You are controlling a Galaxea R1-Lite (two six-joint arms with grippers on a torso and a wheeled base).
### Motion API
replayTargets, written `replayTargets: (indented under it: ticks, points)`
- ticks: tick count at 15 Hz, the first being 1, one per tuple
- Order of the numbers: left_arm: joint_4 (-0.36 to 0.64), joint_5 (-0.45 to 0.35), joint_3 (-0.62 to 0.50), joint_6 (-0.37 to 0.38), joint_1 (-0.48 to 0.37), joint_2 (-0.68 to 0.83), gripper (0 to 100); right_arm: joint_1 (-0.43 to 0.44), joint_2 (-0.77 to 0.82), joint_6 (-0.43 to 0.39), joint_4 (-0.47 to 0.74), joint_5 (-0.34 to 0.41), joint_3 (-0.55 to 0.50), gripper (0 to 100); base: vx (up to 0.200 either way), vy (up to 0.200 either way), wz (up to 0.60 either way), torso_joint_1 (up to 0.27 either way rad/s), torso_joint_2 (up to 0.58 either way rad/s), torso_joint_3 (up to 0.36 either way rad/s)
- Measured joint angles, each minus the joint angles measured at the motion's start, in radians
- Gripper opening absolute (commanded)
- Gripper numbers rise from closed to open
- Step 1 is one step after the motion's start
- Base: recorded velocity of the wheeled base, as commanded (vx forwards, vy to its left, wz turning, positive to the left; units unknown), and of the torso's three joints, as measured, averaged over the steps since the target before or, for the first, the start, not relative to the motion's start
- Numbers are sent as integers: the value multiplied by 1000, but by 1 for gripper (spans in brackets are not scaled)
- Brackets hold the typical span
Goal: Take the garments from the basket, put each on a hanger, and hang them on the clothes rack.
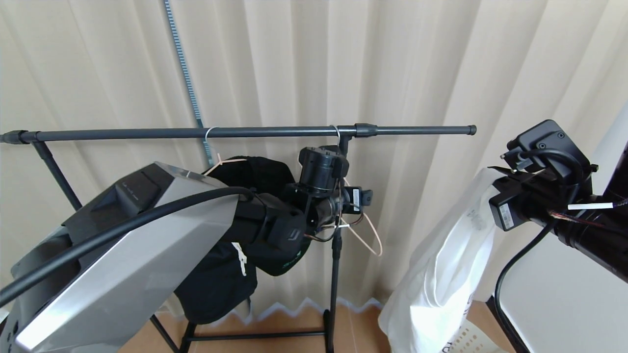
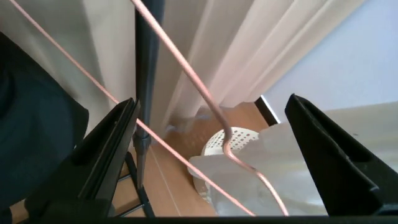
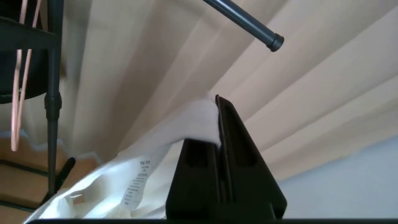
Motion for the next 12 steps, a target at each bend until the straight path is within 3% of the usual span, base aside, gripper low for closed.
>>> replayTargets:
  ticks: [3, 6, 12]
  points:
    - [30, 10, 5, 2, 2, 14, 100, -1, 4, 0, 0, 0, 0, 0, 0, 0, 0, 0, 0, 0]
    - [88, 87, 10, 3, 10, 14, 100, -1, 7, 0, -1, 0, -1, 0, 0, 0, 0, 0, 0, 0]
    - [94, 152, 58, 38, 24, -11, 100, 0, 7, 0, -2, 0, -2, 0, 0, 0, 0, 0, 0, 0]
